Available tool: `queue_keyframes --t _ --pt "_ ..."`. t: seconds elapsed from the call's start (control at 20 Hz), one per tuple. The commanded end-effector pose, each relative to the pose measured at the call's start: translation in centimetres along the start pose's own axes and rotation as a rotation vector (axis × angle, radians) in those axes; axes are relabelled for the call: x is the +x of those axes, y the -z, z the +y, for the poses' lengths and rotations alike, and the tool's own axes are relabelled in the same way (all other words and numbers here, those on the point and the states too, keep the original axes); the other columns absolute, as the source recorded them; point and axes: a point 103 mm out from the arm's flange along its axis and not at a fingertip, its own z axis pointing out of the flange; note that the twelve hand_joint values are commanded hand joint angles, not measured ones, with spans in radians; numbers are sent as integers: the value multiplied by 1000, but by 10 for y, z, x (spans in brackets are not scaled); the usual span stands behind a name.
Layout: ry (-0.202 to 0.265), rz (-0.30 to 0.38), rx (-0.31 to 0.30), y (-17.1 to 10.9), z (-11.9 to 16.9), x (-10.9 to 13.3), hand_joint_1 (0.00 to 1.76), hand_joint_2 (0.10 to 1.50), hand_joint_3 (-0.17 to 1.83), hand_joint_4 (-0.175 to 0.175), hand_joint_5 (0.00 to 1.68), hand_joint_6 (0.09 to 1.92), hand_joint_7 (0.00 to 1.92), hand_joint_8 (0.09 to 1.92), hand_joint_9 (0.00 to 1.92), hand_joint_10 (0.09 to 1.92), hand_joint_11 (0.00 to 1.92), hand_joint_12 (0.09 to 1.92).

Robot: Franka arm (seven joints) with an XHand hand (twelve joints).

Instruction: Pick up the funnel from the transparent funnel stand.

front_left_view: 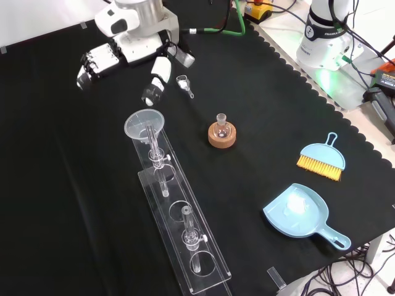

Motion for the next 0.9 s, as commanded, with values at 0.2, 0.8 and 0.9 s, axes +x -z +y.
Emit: queue_keyframes --t 0.2,0.8,0.9 --pt "-28 -83 167 -41 3 -11 120 799 122 -57 106 87 0 486 0 559 0 1214" --pt "-94 -114 418 -72 -3 10 52 783 86 -55 0 87 0 254 0 290 0 824" --pt "-101 -122 441 -72 -8 10 46 783 83 -57 0 87 0 209 0 265 0 826"
